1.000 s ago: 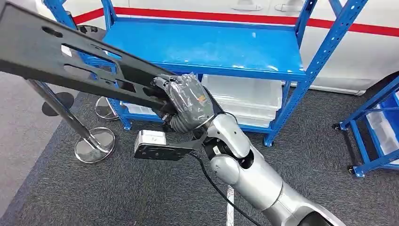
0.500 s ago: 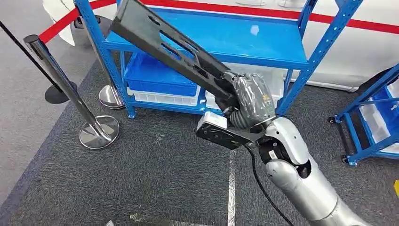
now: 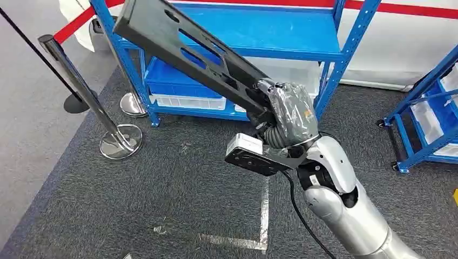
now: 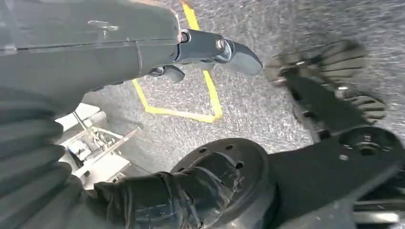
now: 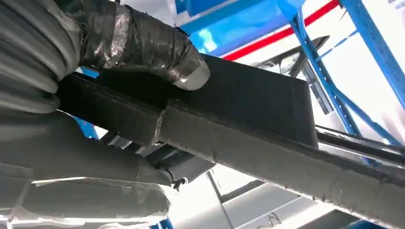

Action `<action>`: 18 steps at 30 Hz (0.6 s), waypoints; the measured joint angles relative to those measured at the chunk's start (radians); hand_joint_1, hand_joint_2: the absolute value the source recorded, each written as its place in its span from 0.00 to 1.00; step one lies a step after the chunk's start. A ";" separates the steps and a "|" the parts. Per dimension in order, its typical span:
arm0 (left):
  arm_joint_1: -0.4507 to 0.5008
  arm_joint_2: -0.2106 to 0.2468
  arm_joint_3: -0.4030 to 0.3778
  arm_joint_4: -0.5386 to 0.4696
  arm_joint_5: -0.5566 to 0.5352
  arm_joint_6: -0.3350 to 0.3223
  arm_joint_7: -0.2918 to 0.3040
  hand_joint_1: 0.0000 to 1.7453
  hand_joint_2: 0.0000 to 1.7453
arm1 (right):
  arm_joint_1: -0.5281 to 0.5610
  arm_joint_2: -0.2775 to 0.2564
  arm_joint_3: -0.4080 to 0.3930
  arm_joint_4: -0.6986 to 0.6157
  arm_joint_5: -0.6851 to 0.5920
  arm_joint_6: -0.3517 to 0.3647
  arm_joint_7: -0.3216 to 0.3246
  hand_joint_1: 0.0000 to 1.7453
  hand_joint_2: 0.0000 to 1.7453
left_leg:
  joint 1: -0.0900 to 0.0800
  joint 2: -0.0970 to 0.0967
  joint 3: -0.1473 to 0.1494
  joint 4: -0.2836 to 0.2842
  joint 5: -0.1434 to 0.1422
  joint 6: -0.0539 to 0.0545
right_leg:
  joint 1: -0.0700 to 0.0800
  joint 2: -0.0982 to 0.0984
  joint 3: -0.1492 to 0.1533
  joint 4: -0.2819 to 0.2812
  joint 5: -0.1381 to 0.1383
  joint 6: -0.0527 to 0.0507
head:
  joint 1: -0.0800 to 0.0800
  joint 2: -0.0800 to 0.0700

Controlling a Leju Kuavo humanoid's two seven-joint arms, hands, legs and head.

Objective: Take the parts from the cabinet and place them on the table.

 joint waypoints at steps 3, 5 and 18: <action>-0.002 0.000 0.003 0.000 0.003 0.007 0.000 0.00 1.00 | 0.000 -0.001 0.000 -0.009 -0.001 0.000 0.001 1.00 1.00 | -0.003 -0.001 0.182 -0.208 0.031 0.016 | 0.002 0.001 -0.044 0.016 0.029 0.005 | 0.000 0.000; -0.005 0.001 0.010 0.000 0.007 0.012 0.000 0.00 1.00 | 0.002 -0.003 -0.003 -0.019 -0.009 0.002 0.003 1.00 1.00 | -0.011 -0.001 0.255 -0.320 -0.025 0.022 | 0.004 0.000 -0.048 0.016 0.043 0.016 | 0.003 0.000; -0.005 -0.003 0.036 0.000 0.027 0.019 0.001 0.00 1.00 | -0.001 -0.014 -0.010 -0.026 -0.059 0.020 0.019 1.00 1.00 | 0.009 0.033 0.079 -0.310 0.122 0.039 | -0.022 -0.011 0.046 0.156 -0.057 0.079 | 0.003 0.000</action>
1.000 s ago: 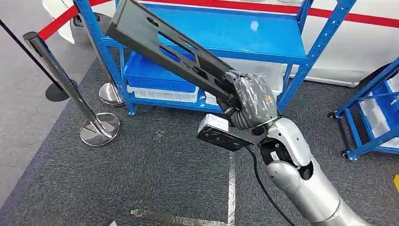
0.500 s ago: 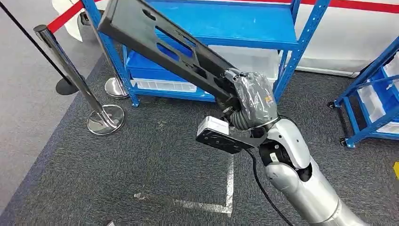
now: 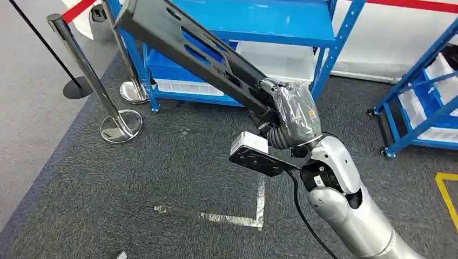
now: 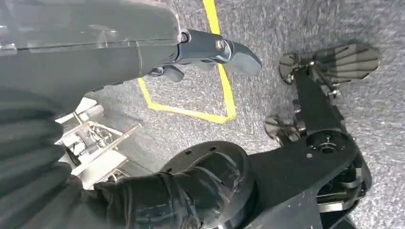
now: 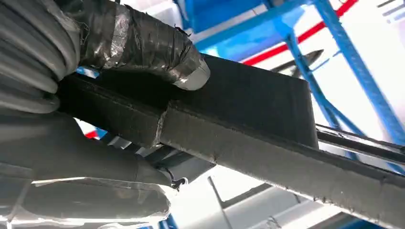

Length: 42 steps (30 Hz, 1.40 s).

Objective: Take the parts from the cabinet and place them on the table.

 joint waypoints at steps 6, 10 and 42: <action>0.004 0.000 0.006 0.000 0.007 0.003 0.002 0.00 1.00 | -0.011 0.000 -0.002 0.001 -0.012 0.002 0.001 1.00 1.00 | 0.000 0.025 -0.015 -0.008 0.038 -0.037 | 0.012 0.003 0.043 -0.143 -0.030 -0.049 | 0.007 0.000; 0.008 0.000 0.007 0.000 0.009 0.003 0.002 0.00 1.00 | -0.016 0.000 -0.002 0.004 -0.021 0.003 0.001 1.00 1.00 | -0.001 -0.025 -0.084 0.236 -0.184 -0.044 | 0.017 0.032 -0.017 -0.142 0.023 -0.072 | 0.001 0.000; 0.009 -0.002 0.015 0.000 0.022 0.006 -0.001 0.00 1.00 | -0.051 0.007 -0.002 0.055 -0.057 0.002 -0.016 1.00 1.00 | -0.003 -0.026 -0.077 0.296 -0.238 -0.039 | 0.019 0.039 -0.053 -0.136 0.044 -0.070 | 0.013 0.000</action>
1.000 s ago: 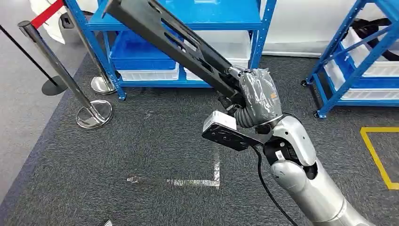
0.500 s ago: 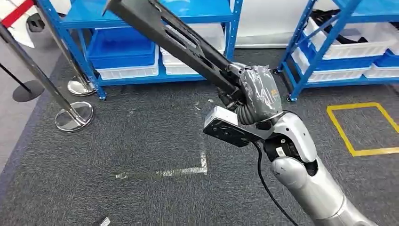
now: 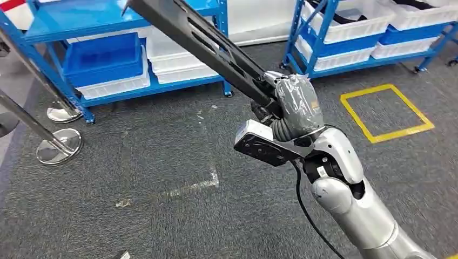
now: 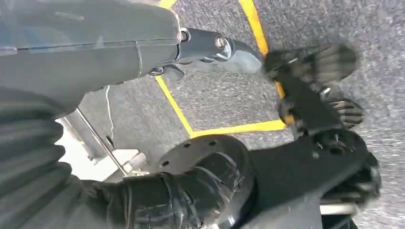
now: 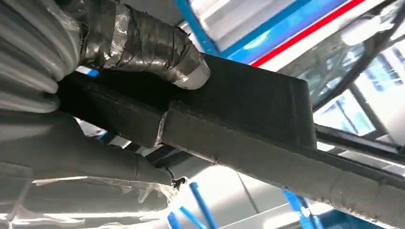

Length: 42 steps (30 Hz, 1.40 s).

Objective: Take the parts from the cabinet and place them on the table.

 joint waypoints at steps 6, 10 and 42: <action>-0.009 0.003 0.000 0.000 0.005 0.000 0.000 0.00 1.00 | 0.000 0.000 0.000 0.008 -0.001 0.000 0.000 1.00 1.00 | -0.024 -0.082 0.255 -0.277 0.058 0.061 | 0.010 0.069 -0.077 0.000 0.075 0.009 | 0.001 0.000; -0.012 0.002 0.000 0.000 0.007 0.002 0.000 0.00 1.00 | 0.000 0.000 0.000 0.009 -0.003 -0.001 -0.002 1.00 1.00 | -0.035 -0.059 0.254 -0.311 0.081 0.062 | -0.001 0.110 -0.080 -0.032 0.128 0.038 | -0.002 0.000; -0.017 0.029 0.000 0.001 -0.035 -0.018 0.029 0.00 1.00 | 0.102 0.005 0.000 -0.027 0.057 -0.014 0.027 1.00 1.00 | -0.040 -0.034 0.294 -0.373 0.103 0.093 | 0.027 0.090 -0.042 -0.048 0.095 0.011 | -0.010 0.000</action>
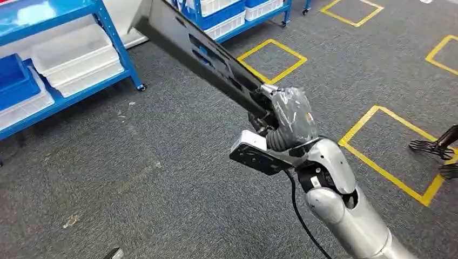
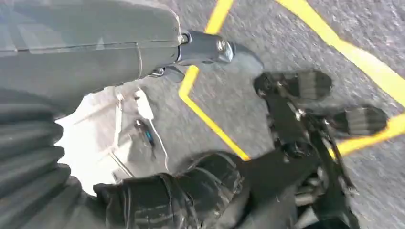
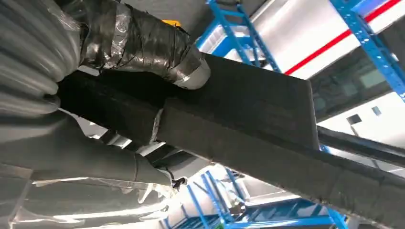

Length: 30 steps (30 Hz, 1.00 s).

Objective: Take the parts from the cabinet and place them on the table.

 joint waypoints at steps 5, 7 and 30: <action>0.008 0.006 0.000 0.000 0.000 0.005 0.005 0.00 1.00 | 0.035 -0.001 0.000 -0.025 0.013 -0.005 0.008 1.00 1.00 | 0.006 0.062 -0.035 -0.005 0.033 -0.001 | -0.032 -0.097 -0.110 0.302 -0.198 0.038 | 0.014 0.000; 0.008 0.006 0.000 0.000 0.001 0.006 0.005 0.00 1.00 | 0.045 -0.002 0.000 -0.029 0.013 -0.005 0.010 1.00 1.00 | 0.015 0.089 -0.054 0.008 0.039 -0.011 | -0.051 -0.105 -0.080 0.302 -0.195 0.059 | 0.014 0.000; 0.008 0.024 0.000 -0.002 0.047 0.009 -0.003 0.00 1.00 | -0.022 -0.006 0.000 -0.037 -0.025 0.016 0.015 1.00 1.00 | 0.006 -0.038 -0.094 0.088 0.010 -0.020 | -0.043 0.035 0.019 0.060 -0.077 0.029 | -0.003 0.000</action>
